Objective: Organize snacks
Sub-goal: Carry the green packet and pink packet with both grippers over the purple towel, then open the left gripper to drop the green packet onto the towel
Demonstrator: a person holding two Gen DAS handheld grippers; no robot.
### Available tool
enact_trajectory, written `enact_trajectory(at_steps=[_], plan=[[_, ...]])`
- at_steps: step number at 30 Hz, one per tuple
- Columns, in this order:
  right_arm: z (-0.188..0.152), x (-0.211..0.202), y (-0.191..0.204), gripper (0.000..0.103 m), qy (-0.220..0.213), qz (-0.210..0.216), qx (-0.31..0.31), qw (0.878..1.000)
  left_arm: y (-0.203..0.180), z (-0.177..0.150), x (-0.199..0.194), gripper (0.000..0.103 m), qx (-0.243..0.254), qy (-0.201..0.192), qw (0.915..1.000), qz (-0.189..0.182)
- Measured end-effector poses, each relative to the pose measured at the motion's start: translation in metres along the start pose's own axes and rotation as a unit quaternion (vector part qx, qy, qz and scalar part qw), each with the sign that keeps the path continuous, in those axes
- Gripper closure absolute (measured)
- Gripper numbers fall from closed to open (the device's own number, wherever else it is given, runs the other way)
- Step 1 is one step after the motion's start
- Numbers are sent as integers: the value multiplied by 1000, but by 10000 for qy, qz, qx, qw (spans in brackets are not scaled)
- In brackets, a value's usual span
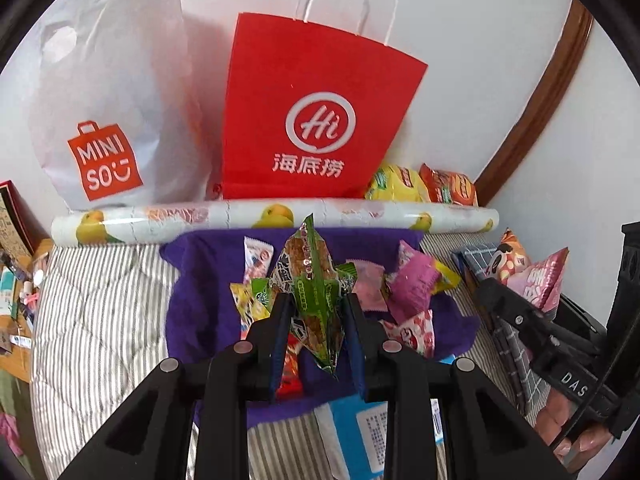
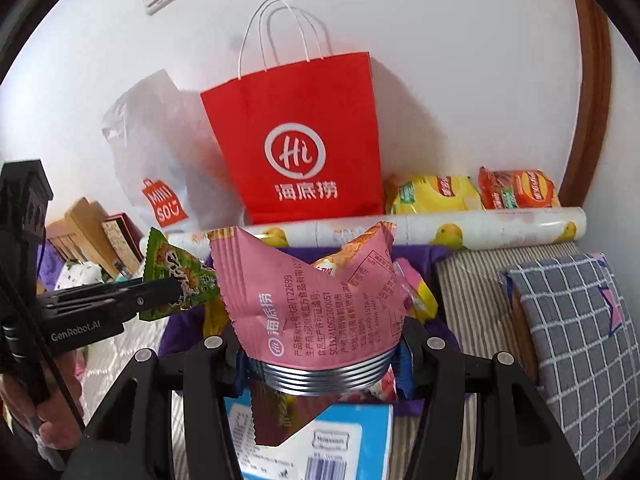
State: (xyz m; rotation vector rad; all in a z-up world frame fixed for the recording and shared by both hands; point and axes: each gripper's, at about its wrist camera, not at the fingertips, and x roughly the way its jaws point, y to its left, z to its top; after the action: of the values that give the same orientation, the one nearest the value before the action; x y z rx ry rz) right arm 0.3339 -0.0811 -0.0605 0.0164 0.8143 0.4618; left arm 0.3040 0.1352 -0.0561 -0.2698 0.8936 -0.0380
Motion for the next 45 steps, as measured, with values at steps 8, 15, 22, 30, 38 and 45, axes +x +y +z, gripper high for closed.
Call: enact_trajectory(at_steps=[8,15,22,30,38,45], plan=[[22,17,1,49,-48,63,-77,9999,4,21,11,78,-80,-38,10000,-24],[22,45,-1,49,124,176,-22,9998,3,25,36,78,-101,121,9999,-50],[9,80,-7,49,470,239,-22,9986,1,23,63,78,-55,350,9994,7],[-10,102,-10,49,801,452,-74,9957,-6,19,84,78,59,469,9986,220],[-15,113,-12,49,1079,411,-177,9932,-12,17,97,78,290,538,9972,432],[-17,120,-8,49,1227,351,-321,9913,-10,15,102,78,337,575,9965,495]])
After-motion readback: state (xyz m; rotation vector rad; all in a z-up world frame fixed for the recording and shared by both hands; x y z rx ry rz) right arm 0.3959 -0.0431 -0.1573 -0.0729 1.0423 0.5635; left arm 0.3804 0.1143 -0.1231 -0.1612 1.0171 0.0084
